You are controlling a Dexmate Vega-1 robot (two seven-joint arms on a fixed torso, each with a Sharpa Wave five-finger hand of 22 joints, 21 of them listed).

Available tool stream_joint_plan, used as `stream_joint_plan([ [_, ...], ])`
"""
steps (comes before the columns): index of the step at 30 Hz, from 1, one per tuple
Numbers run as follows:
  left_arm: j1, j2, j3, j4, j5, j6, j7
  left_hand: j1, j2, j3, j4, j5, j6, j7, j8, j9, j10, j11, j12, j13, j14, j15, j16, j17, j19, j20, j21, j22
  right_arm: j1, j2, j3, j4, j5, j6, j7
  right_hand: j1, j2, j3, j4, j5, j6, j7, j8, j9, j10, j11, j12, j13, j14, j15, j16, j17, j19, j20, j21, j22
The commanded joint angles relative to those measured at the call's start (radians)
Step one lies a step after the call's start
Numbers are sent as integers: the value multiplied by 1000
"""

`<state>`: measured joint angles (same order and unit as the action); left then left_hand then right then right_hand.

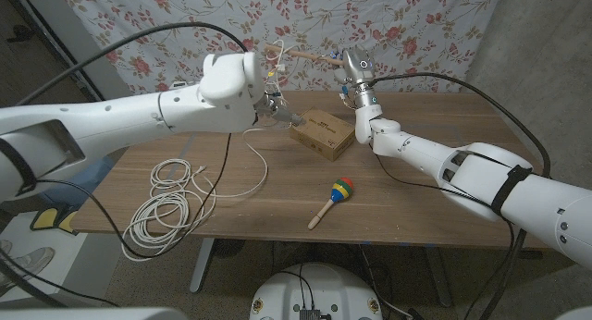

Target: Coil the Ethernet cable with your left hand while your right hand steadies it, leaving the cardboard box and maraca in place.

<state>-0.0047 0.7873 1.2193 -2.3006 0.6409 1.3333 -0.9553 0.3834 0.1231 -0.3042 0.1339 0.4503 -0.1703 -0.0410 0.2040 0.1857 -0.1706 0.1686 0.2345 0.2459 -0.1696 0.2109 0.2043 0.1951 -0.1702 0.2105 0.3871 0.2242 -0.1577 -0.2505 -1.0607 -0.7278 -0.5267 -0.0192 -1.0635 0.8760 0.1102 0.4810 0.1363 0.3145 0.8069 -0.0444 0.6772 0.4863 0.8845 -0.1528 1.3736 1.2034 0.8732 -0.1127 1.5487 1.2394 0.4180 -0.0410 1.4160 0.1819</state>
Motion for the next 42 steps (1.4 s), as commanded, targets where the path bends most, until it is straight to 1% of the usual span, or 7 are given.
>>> stream_joint_plan([
  [1, 945, -230, -755, -132, -1, -331, 917, -14, 6, -8, 8, -30, -375, -17, 18, 0, -352, -19, 29, -8, -366, -3, 20, -1, -425, 6, -8, -2, 7, 9, -2, 31, -10, 27, 1, -42, 51, 5, 1, 6, 9, 0, 10, 0, 3, -4, 1, 1, -3, -100, 6, 3, -2, -111, -6, 2],
  [13, 1093, -331, -1051, -135, -577, -624, 1079, 16, 14, 30, -28, -167, 59, 87, 87, 25, 106, 11, 166, -11, 91, -4, 56, -2, -78, 6, 57, -24, 29, 32, -21, 94, -7, 63, -5, -43, 51, 5, 1, 7, 9, -3, 10, -1, 3, -3, 3, 4, -3, -100, 5, 3, -3, -113, -7, 2],
  [16, 1090, -290, -1016, -167, -562, -586, 1164, 164, 71, 270, -85, -143, 219, 134, 220, 129, 137, -5, 324, 174, 153, -16, 92, 86, -181, 7, 5, 5, 36, 43, -26, 119, -1, 74, -12, -43, 51, 5, 1, 7, 9, -1, 11, -1, 3, -4, 4, 3, -4, -100, 5, 3, -2, -113, -7, 2],
  [20, 983, -143, -831, -233, -399, -335, 1255, 200, 45, 443, -129, -13, 5, 133, 211, 231, -101, 5, 415, 426, -9, -9, 91, 225, -253, 7, -5, 61, 44, 54, -34, 146, 5, 89, -23, -43, 51, 5, 1, 7, 9, -2, 10, -1, 3, -4, 5, 5, -4, -100, 5, 3, -3, -112, -8, 2],
  [29, 702, -52, -359, -235, 76, 63, 1184, 290, -2, 502, -272, -259, -216, 175, 84, 222, -250, 41, 437, 489, -116, 2, 38, 254, -308, 4, 5, 121, 65, 75, -57, 201, 19, 120, -38, -44, 51, 5, 2, 8, 9, 1, 11, -2, 1, -3, 3, 4, -5, -100, 5, 3, -3, -112, -9, 2],
  [36, 799, -108, -415, -194, 228, -43, 1162, 186, -25, 464, -229, -273, -213, 128, 71, 226, -285, 46, 412, 489, -163, 6, 40, 284, -332, 5, 15, 157, 74, 86, -72, 229, 34, 131, -44, -43, 51, 5, 1, 8, 8, 0, 12, -3, 3, -4, 4, 6, -5, -100, 5, 3, -2, -111, -10, 2],
  [42, 1025, -116, -700, -157, -55, -510, 1400, 86, -69, 407, -217, -250, -205, 52, 13, 105, -247, 39, 242, 316, -170, 1, 7, 146, -195, 1, 31, 93, 76, 81, -80, 224, 40, 128, -42, -43, 51, 5, 1, 9, 8, 0, 12, -3, 3, -2, 6, 7, -5, -100, 5, 3, -2, -111, -10, 2],
])
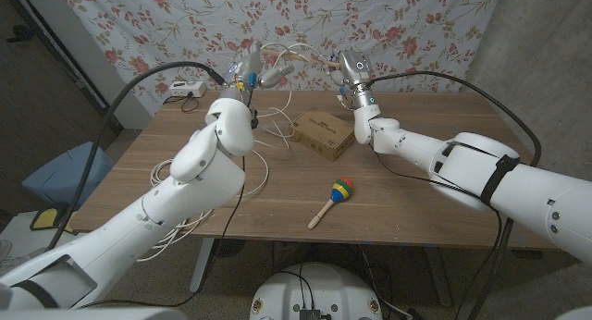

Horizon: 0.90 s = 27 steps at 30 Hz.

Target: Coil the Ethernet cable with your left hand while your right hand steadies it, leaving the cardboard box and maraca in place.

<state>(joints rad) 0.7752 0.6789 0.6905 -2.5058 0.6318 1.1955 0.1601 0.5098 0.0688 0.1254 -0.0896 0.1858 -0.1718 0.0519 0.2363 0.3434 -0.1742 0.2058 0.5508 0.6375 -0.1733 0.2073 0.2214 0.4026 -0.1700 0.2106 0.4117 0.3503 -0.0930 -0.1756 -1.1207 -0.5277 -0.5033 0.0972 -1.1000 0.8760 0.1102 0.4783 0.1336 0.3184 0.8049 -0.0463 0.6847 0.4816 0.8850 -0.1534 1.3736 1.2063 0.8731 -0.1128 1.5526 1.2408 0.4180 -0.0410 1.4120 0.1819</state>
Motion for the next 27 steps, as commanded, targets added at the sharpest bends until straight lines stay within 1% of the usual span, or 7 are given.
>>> stream_joint_plan([
  [1, 275, -3, -217, 62, -100, -467, 312, -54, -19, -31, 11, 16, -209, -46, -25, -63, -248, 4, -90, -89, -167, 5, -12, -73, -194, 2, 3, -40, 11, 3, -21, 20, 17, 11, -3, -43, 51, 8, 4, 5, 11, 1, 5, 1, 2, -2, 4, 2, -5, -100, 1, 1, -2, -111, -6, 2],
  [4, 339, -11, -318, 104, -241, -699, 367, -90, -22, -49, 27, 21, -223, -74, -37, -92, -257, -16, -129, -129, -198, -6, -23, -104, -208, 3, -16, -62, 11, -3, -24, 13, 16, 7, 1, -43, 51, 8, 4, 5, 10, 1, 5, 2, 2, -2, 5, 3, -5, -100, 1, 1, -2, -111, -6, 2],
  [8, 373, -36, -373, 148, -331, -877, 411, -177, -33, -93, 69, 32, -231, -106, -46, -136, -294, -57, -198, -197, -272, -31, -37, -153, -307, 3, -74, -94, 9, -4, -25, 12, 18, 6, 5, -43, 51, 8, 4, 5, 11, 1, 6, 2, 2, -1, 5, 2, -5, -100, 1, 1, -2, -111, -7, 2],
  [12, 387, -80, -376, 171, -332, -931, 468, -242, -30, -125, 104, 43, -211, -135, -45, -159, -322, -96, -250, -255, -292, -44, -33, -189, -360, 4, -112, -119, 7, -13, -30, 2, 13, 8, 12, -43, 51, 8, 4, 5, 10, 3, 6, 1, 2, -2, 5, 1, -5, -100, 1, 1, -2, -111, -7, 2],
  [15, 399, -104, -401, 190, -387, -993, 471, -259, -27, -133, 115, 47, -193, -146, -41, -162, -312, -106, -257, -271, -279, -51, -27, -197, -354, 4, -114, -124, 2, -23, -31, -15, 8, 3, 21, -43, 51, 8, 4, 5, 10, 3, 5, 0, 2, -2, 5, 2, -5, -100, 1, 1, -2, -111, -7, 2],
  [20, 416, -104, -469, 213, -578, -1100, 364, -304, -25, -156, 141, 59, -154, -155, -39, -167, -275, -115, -271, -316, -252, -58, -22, -214, -296, 3, -101, -135, -14, -66, -29, -90, -10, -25, 69, -44, 51, 7, 4, 6, 11, 2, 6, -1, 7, -1, -3, -11, -5, -100, 2, 1, -5, -110, -9, 3],
  [27, 417, -77, -524, 236, -748, -1160, 241, -316, -22, -168, 150, 71, -157, -166, -47, -168, -257, -122, -285, -351, -233, -68, -22, -221, -259, 2, -96, -143, -55, -167, 1, -285, -35, -84, 229, -44, 50, 6, 4, 7, 9, 2, 8, 1, 8, 2, -5, -14, -7, -99, 1, 1, -2, -112, -9, 3],
])
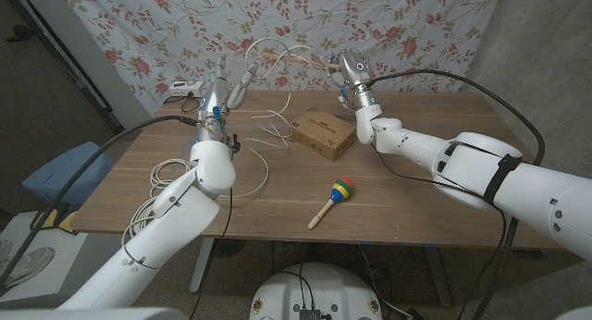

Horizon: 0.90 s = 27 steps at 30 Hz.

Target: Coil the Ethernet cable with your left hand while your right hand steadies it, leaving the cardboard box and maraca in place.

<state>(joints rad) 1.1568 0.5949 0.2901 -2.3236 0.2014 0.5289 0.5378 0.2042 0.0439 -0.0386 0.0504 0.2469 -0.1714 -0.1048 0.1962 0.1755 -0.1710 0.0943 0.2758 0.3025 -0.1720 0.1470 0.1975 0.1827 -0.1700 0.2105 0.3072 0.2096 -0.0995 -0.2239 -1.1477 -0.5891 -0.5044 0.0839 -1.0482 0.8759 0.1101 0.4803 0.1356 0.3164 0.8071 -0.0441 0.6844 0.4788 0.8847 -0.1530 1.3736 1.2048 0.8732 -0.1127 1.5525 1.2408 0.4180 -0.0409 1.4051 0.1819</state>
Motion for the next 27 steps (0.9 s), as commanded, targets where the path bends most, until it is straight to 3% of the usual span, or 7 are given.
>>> stream_joint_plan([
  [1, 35, 18, -133, 55, -357, -495, -169, -12, 4, -8, 11, 14, -149, -12, -6, 0, -226, -13, -5, -30, -213, -10, 7, -2, -237, 0, 12, -4, -55, -131, 32, -247, -37, -75, 203, -44, 50, 4, 2, 9, 6, 0, 8, 4, 3, 2, -3, -5, -8, -100, 1, 1, -3, -113, -3, 2],
  [9, 30, 40, -153, 80, -488, -508, -233, -8, 10, -13, 11, 25, -152, -14, -9, 0, -230, -10, -25, -61, -220, -10, -4, -4, -215, 2, 10, -9, -94, -217, 74, -428, -54, -135, 467, -45, 49, 4, 2, 10, 4, 2, 6, 1, 1, 1, -7, -9, -12, -99, 0, 1, -6, -112, -5, 2],
  [14, 29, 63, -157, 74, -521, -501, -248, -7, 12, -14, 11, 27, -156, -14, -11, 0, -229, -5, -27, -66, -220, -9, -4, -4, -216, 2, 8, -10, -102, -245, 100, -496, -59, -174, 618, -47, 47, 3, 4, 13, -1, 1, 6, 2, -6, 4, -8, -2, -21, -99, -2, 1, -13, -113, -13, 1],
  [19, 26, 86, -160, 72, -550, -501, -266, -5, 14, -15, 11, 30, -160, -11, -12, 0, -232, -1, -32, -72, -224, -11, -7, -4, -215, 3, 6, -11, -94, -268, 105, -546, -79, -208, 776, -52, 42, 2, 9, 19, -15, -5, -1, 1, -13, 7, -42, -42, -42, -98, -8, -1, -26, -117, -29, -3],
  [27, 22, 114, -163, 63, -572, -489, -269, -3, 17, -16, 11, 33, -171, -8, -15, 0, -241, 3, -39, -78, -229, -11, -9, -4, -215, 3, 3, -11, -90, -295, 112, -595, -104, -228, 949, -60, 41, 1, 15, 31, -24, -7, -8, 0, -16, 10, -73, -68, -69, -100, -15, -2, -34, -120, -60, -6],
])
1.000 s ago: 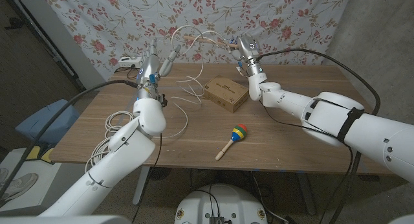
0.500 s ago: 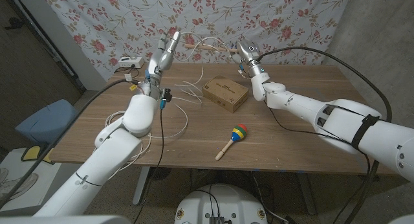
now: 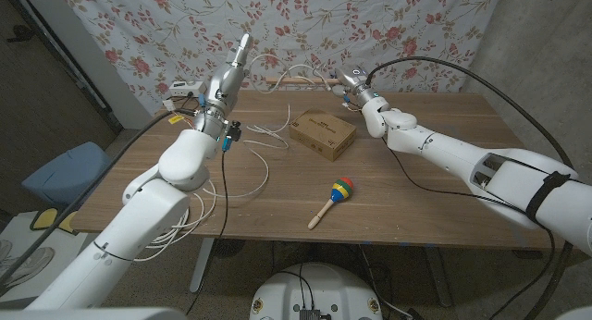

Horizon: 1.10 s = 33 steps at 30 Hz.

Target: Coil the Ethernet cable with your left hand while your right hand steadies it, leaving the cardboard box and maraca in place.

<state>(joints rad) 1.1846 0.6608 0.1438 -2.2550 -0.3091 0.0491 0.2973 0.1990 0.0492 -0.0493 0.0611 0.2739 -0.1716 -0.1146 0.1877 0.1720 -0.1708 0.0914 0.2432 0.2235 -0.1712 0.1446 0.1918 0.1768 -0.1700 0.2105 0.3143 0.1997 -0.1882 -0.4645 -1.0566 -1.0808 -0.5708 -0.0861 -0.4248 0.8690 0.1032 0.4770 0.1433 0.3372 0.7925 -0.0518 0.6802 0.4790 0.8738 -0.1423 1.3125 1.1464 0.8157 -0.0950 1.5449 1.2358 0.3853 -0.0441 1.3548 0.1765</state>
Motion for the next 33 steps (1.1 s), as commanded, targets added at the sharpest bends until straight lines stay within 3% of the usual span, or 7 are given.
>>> stream_joint_plan([
  [1, -5, 51, -17, -7, -64, -8, -29, 2, 12, -5, 0, 6, -171, 1, -6, 3, -241, 7, -7, 0, -230, -8, -3, 2, -215, 3, -4, -1, -1, -59, 23, -110, -36, -57, 349, -54, 48, 4, 8, 11, -9, 0, -5, -2, -5, -1, -15, -12, -12, -118, -7, 3, -2, -117, -11, -1],
  [12, -11, 75, -19, -3, -93, -12, -43, 4, 14, -7, 0, 10, -181, 4, -8, 3, -244, 12, -12, -6, -230, -9, -3, 2, -216, 3, -8, -1, 7, -82, 54, -169, -8, -98, 578, -57, 49, 2, 6, 21, -14, 3, -12, -4, -5, 11, -36, -26, -22, -118, -10, 2, 3, -117, -35, 0],
  [17, -17, 83, -18, 2, -101, -17, -49, 4, 14, -8, 0, 11, -183, 6, -8, 3, -245, 12, -13, -8, -230, -8, -3, 2, -217, 3, -9, -1, 27, -72, 46, -168, -2, -142, 696, -59, 50, 0, 5, 26, -15, 3, -14, -3, -6, 11, -36, -16, -27, -118, -12, 2, 3, -117, -47, 1],
  [22, -16, 88, -20, 1, -111, -15, -48, 5, 14, -10, 0, 13, -183, 9, -7, 4, -245, 14, -15, -11, -230, -9, -3, 2, -220, 3, -12, -1, 37, -69, 38, -160, -8, -162, 738, -59, 50, -1, 5, 27, -21, 6, -19, -6, -6, 18, -41, -20, -29, -118, -12, 2, 2, -116, -51, 1],
  [33, -24, 105, -30, 9, -144, -16, -69, 6, 15, -13, 1, 16, -183, 15, -5, 4, -246, 17, -18, -16, -227, -9, -3, 3, -219, 3, -14, 0, 83, -66, -6, -162, -27, -204, 919, -64, 46, -7, 5, 34, -23, -2, -27, -6, -16, 18, -66, -41, -47, -118, -19, 1, -5, -121, -77, 0],
])
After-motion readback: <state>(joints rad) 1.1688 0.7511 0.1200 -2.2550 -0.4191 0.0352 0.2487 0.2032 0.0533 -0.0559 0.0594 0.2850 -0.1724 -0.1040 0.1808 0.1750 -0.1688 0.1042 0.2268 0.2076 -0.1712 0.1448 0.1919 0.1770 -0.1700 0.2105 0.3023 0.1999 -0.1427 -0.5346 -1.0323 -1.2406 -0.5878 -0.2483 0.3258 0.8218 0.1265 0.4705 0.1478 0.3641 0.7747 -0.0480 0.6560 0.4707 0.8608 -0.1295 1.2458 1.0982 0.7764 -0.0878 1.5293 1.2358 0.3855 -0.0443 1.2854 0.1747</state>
